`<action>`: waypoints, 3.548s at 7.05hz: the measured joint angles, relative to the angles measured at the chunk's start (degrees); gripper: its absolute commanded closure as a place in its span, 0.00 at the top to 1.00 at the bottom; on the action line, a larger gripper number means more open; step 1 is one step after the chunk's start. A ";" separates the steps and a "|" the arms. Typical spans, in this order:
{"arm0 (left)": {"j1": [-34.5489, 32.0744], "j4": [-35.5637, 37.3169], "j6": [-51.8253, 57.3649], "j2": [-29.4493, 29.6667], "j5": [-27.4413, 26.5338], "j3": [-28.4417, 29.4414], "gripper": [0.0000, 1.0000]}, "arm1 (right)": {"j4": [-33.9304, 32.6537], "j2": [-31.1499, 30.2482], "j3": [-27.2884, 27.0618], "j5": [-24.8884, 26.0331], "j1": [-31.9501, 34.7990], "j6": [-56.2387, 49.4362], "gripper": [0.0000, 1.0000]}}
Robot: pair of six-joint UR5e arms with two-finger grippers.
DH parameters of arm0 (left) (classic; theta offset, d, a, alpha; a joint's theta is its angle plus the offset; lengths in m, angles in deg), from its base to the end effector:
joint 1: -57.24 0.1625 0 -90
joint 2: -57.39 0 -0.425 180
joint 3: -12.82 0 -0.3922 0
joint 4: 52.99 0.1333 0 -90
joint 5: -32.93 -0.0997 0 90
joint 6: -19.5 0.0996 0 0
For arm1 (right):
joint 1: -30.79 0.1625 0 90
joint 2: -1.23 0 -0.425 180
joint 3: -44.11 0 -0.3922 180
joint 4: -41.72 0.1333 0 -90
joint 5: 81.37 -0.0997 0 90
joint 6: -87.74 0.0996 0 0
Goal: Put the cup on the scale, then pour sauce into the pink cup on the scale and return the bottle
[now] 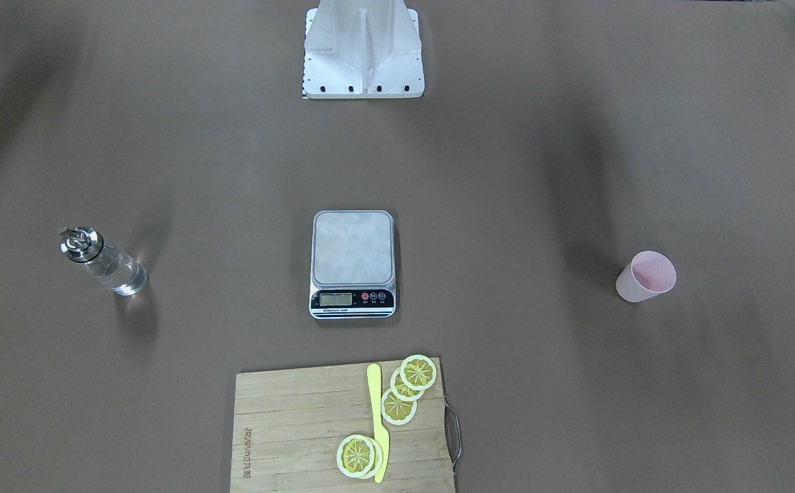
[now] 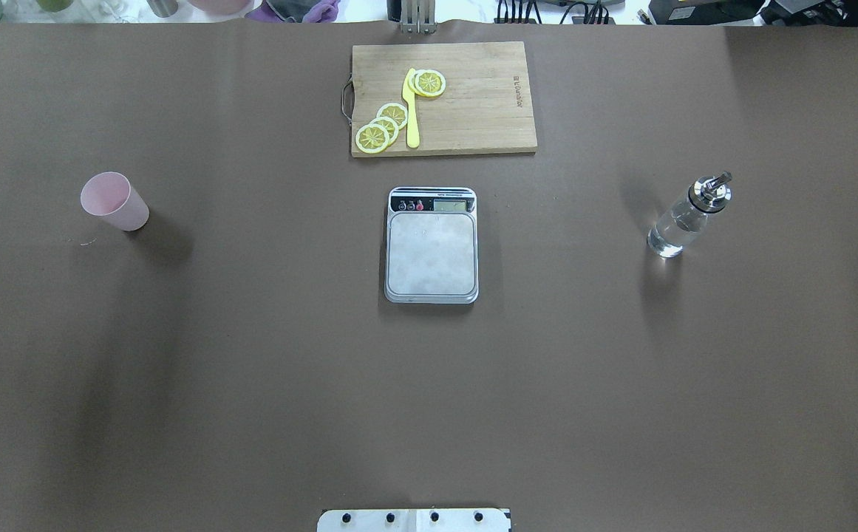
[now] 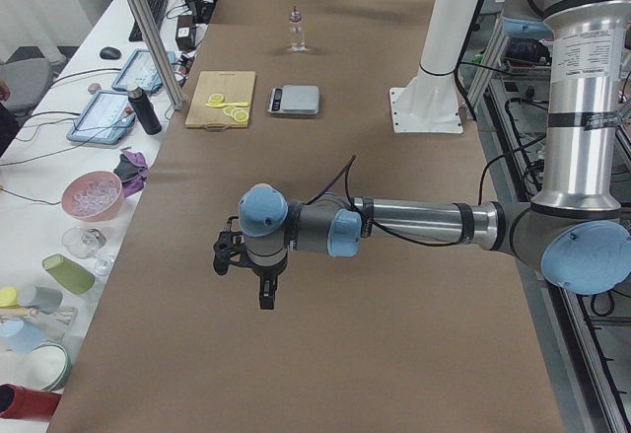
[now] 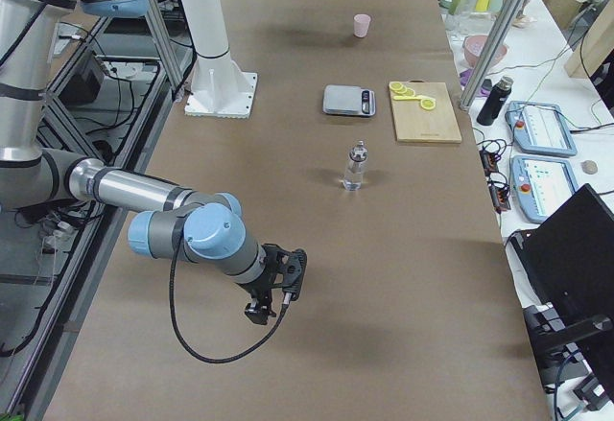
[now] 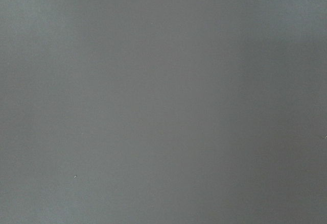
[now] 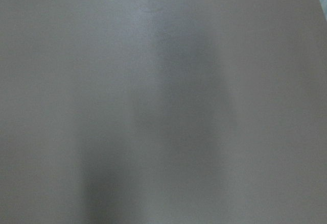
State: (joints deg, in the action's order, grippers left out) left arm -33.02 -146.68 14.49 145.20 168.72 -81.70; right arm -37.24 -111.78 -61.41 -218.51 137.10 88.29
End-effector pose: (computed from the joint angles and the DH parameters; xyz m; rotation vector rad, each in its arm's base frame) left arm -0.0641 -0.4818 0.6299 0.0662 0.8019 -0.0450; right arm 0.1495 -0.2964 0.6663 0.1711 -0.8090 0.2519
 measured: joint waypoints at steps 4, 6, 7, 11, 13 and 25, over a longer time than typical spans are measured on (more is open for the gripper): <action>0.13 0.18 -0.24 0.18 0.00 0.46 0.99 | -5.42 0.66 -0.17 -0.13 -4.31 0.04 1.00; 0.61 0.83 -1.50 1.34 0.12 0.59 0.99 | -5.66 0.58 -0.29 -0.06 -4.75 -0.02 1.00; 2.28 1.11 -5.04 3.11 0.10 0.58 0.99 | -5.67 0.58 -0.34 -0.05 -4.77 -0.03 1.00; 11.82 1.31 -21.57 11.60 -0.14 0.63 0.98 | -5.48 0.65 -0.47 -0.05 -4.88 -0.28 1.00; 15.79 1.36 -28.78 15.60 -0.15 1.08 0.98 | -5.05 0.09 -0.50 -0.22 -4.89 -7.39 1.00; 23.99 -5.55 -37.13 21.02 -0.40 10.87 0.90 | 37.57 3.95 16.66 -21.18 -8.50 -21.59 1.00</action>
State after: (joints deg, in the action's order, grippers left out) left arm -9.04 -152.23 -22.64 166.22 168.32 -70.83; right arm 0.32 -107.84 -44.75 -239.69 128.60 66.70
